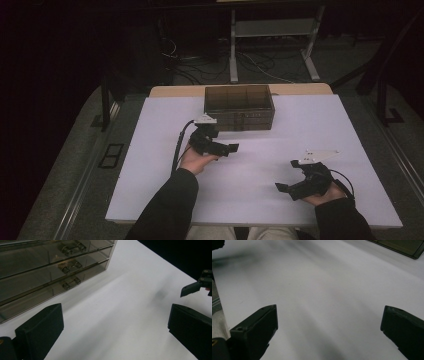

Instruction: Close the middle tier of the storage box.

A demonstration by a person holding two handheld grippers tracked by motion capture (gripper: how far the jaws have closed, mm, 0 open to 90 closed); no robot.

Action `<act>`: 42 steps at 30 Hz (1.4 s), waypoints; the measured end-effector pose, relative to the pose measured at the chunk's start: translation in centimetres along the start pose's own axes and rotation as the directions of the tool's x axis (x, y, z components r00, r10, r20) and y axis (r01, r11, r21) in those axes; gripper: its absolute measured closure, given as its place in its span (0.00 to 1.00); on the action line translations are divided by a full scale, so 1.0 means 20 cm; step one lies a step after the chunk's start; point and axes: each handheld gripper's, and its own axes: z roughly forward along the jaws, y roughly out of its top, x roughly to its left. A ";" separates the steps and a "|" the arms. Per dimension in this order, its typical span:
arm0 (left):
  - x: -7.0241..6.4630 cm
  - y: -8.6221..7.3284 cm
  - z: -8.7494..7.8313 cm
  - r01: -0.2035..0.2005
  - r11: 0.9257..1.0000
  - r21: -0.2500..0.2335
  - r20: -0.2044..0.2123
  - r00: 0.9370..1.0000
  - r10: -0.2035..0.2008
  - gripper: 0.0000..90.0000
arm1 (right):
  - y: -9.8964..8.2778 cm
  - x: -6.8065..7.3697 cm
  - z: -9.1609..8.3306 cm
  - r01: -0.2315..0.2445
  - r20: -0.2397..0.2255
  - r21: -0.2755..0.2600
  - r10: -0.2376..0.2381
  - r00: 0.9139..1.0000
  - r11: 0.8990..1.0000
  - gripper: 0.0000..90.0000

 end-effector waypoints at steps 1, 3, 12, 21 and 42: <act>0.00 0.00 0.00 0.000 1.000 0.000 0.000 1.000 0.000 0.00 | 0.00 0.00 0.00 0.000 0.000 0.000 0.000 1.000 1.000 0.01; 0.01 -0.01 -0.03 -0.002 1.000 -0.002 -0.004 1.000 0.002 0.00 | 0.00 0.00 0.00 0.000 0.002 0.001 0.000 1.000 1.000 0.01; 0.02 -0.05 -0.09 -0.004 1.000 -0.021 -0.007 1.000 0.004 0.00 | 0.00 0.00 0.00 0.001 0.001 0.002 -0.001 1.000 1.000 0.01; 0.03 -0.08 -0.15 -0.006 1.000 -0.022 -0.022 1.000 0.006 0.00 | 0.00 0.01 0.00 0.001 0.001 0.002 -0.001 1.000 1.000 0.01; 0.04 -0.15 -0.27 0.000 0.998 -0.055 -0.032 0.999 -0.002 0.00 | 0.00 0.01 0.00 0.000 0.002 0.002 0.000 1.000 1.000 0.01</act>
